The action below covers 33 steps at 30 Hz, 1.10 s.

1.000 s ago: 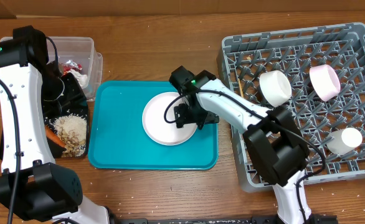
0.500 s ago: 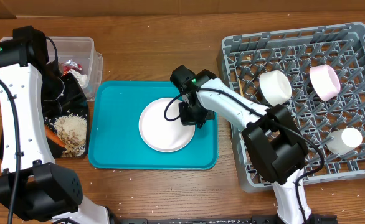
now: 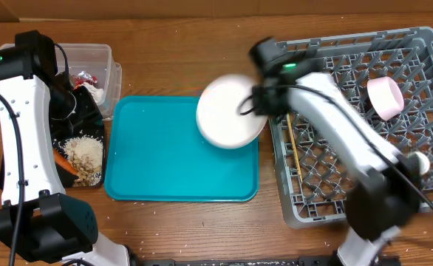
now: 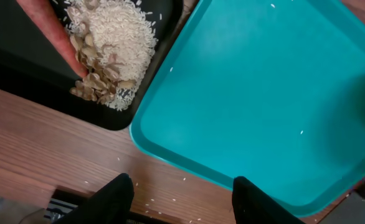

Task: Sort waste into correct bins and load items into the dishwasher
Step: 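Lift the plate with the right gripper and carry it into the rack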

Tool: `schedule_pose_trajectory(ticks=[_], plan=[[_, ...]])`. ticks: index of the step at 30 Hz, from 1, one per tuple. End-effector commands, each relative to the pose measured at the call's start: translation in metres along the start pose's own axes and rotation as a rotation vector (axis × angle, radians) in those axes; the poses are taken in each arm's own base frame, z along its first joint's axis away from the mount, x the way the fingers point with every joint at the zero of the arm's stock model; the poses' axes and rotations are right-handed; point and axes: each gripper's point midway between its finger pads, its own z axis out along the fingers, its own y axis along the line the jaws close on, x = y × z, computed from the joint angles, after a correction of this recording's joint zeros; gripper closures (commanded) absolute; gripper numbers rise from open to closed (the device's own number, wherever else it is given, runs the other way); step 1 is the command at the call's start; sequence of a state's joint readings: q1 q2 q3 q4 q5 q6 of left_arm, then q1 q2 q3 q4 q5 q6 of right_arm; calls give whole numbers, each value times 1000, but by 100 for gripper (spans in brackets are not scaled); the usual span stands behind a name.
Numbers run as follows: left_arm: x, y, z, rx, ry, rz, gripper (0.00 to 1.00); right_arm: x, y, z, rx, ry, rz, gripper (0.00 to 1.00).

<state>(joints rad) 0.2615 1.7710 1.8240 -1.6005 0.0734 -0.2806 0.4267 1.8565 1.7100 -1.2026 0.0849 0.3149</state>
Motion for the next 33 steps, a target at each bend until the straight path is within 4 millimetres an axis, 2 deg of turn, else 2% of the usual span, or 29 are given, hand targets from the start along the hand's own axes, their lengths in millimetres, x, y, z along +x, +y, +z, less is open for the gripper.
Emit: schedule_pose_trajectory(ticks=[1,4,7,12,14,18,23,28,33], plan=[[-1,-3,-9,7,-36,30,46,-38,-54,-92,185,-312,17,96],[-1,-3,-9,8,-37,30,46,-47,-104,-131,405,-442,91,96],[-1,-3,-9,8,-36,30,46,-50,-146,-159,621,-521,167,96],[-1,-3,-9,8,-36,30,45,-45,-202,-199,909,-653,395,96],[0,-3,-9,7,-34,30,45,-43,-214,-204,942,-674,450,96],[0,-3,-9,7,-34,30,45,-45,-234,-199,972,-669,506,96],[0,-3,-9,8,-34,30,46,-45,-255,-182,1012,-628,537,96],[0,-3,-9,8,-33,30,45,-51,-262,-159,1037,-582,528,96],[0,-3,-9,8,-34,30,46,-58,-262,-128,1059,-522,490,96]])
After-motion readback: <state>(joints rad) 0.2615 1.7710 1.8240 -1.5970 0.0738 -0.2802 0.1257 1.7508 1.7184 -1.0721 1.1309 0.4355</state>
